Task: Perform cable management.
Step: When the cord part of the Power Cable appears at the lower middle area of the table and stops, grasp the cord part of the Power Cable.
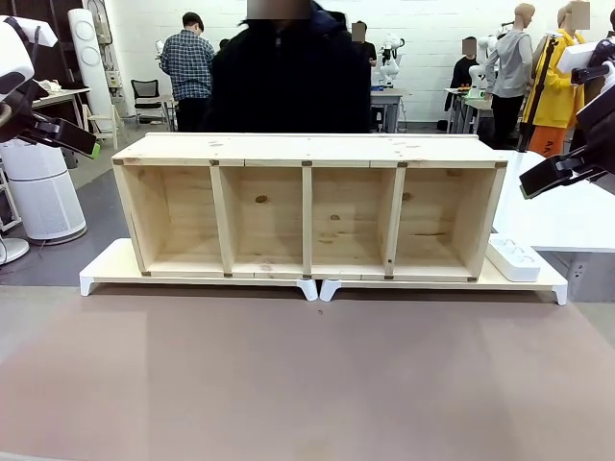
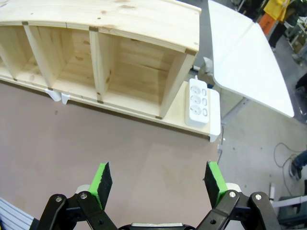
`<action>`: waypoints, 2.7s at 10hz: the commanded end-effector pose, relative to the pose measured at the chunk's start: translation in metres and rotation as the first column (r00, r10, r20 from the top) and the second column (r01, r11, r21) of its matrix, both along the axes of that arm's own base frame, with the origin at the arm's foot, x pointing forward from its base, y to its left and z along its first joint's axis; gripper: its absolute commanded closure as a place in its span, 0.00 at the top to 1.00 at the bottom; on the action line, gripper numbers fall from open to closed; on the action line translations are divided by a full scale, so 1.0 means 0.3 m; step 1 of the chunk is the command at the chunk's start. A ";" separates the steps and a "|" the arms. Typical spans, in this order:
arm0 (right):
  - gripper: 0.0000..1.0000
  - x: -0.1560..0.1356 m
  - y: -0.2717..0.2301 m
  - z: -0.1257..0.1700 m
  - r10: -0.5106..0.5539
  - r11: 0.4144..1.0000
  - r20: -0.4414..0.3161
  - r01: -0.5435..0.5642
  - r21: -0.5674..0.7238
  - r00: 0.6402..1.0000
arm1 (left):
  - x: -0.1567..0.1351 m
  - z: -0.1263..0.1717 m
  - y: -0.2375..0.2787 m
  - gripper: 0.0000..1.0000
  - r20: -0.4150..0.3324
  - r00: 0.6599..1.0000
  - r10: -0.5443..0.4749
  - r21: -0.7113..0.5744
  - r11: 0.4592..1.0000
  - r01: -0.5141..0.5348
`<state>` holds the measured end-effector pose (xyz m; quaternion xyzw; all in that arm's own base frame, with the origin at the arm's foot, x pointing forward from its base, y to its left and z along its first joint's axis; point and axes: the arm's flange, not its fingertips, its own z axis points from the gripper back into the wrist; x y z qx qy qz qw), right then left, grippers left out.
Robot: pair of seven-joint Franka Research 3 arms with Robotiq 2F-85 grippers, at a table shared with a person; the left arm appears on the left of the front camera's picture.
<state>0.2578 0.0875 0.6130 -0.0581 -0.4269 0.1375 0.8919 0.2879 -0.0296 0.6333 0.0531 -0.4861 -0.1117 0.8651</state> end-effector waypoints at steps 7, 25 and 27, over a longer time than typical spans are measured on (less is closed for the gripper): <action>1.00 0.009 0.000 -0.003 -0.002 1.000 0.001 0.002 0.000 1.000 | 0.008 0.000 0.000 1.00 0.010 1.000 0.000 -0.001 1.000 0.000; 1.00 0.009 0.000 -0.003 -0.002 1.000 0.001 0.002 0.000 1.000 | 0.008 0.000 0.000 1.00 0.010 1.000 0.000 -0.001 1.000 0.000; 1.00 0.009 0.000 -0.003 -0.002 1.000 0.001 0.002 0.000 1.000 | 0.008 0.000 0.000 1.00 0.010 1.000 0.000 -0.001 1.000 0.000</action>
